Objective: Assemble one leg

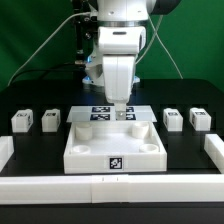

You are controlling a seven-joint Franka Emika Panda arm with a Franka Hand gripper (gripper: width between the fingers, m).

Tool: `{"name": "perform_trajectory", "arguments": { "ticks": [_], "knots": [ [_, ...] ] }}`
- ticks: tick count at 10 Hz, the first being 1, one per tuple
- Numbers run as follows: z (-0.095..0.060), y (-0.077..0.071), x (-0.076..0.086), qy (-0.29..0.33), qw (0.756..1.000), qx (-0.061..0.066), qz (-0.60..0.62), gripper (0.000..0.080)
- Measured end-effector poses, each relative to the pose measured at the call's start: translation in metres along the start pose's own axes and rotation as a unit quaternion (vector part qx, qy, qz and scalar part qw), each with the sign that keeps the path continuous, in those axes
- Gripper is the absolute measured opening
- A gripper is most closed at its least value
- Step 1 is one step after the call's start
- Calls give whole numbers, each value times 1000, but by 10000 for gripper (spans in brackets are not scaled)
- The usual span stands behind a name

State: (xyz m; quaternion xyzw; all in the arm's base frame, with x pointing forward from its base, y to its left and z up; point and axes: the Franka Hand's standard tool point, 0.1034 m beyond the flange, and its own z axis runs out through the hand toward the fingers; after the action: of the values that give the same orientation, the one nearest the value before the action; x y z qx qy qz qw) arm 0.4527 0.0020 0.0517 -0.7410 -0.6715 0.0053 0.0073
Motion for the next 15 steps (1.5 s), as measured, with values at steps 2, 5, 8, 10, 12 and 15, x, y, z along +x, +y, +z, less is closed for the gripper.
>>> {"name": "perform_trajectory", "arguments": {
  "ticks": [2, 5, 8, 10, 12, 15],
  "knots": [
    [12, -6, 0, -1, 1000, 7, -30, 650],
    [29, -15, -1, 0, 999, 23, -30, 650],
    [36, -20, -1, 1, 999, 32, -28, 650],
    [39, -22, -2, 1, 999, 35, -26, 650],
    [40, -22, -2, 1, 999, 35, -24, 650],
    [40, -22, -2, 1, 999, 35, -23, 373]
  ]
}}
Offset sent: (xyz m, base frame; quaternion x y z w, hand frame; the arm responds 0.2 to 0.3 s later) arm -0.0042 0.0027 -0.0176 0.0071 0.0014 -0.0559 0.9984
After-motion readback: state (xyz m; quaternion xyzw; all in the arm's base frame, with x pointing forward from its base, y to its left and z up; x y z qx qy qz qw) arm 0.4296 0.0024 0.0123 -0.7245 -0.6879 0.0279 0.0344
